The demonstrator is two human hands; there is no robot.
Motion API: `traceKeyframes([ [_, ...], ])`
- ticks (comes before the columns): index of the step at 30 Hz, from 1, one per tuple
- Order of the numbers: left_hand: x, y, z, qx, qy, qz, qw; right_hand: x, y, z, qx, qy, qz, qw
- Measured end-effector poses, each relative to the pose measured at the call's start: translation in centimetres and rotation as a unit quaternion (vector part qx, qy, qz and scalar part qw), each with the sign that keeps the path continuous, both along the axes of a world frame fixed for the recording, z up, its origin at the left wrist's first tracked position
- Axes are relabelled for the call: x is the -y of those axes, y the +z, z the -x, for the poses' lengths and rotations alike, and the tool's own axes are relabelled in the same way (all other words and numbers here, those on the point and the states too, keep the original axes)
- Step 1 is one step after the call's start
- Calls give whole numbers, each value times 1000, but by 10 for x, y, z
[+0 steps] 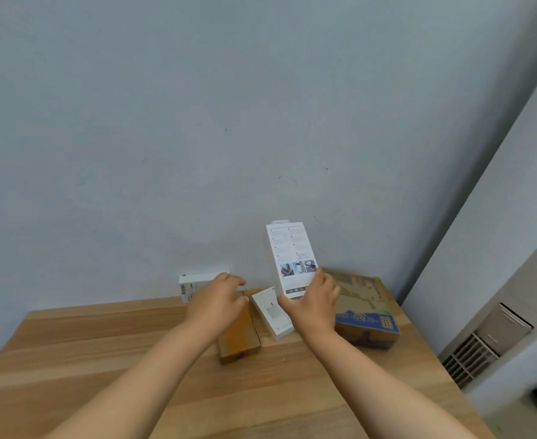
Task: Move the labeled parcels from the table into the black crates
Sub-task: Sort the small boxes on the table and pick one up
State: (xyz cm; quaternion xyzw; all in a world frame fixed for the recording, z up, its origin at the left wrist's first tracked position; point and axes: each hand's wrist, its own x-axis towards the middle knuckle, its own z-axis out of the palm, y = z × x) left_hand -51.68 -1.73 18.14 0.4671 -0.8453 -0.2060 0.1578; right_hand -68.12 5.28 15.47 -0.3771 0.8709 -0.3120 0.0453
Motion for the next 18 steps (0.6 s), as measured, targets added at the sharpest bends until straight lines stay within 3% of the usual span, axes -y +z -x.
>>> traceKeyframes([
  [5,12,33,-20,-114,66,-65,989,10,25,-63,-8,65,77,995],
  [12,22,64,-56,-308,103,-187,927,16,50,-113,-33,139,130,981],
  [16,27,77,-82,-323,105,-161,927,20,68,-111,30,233,106,966],
  [18,29,85,-93,-312,98,-152,933,24,82,-102,41,234,107,966],
])
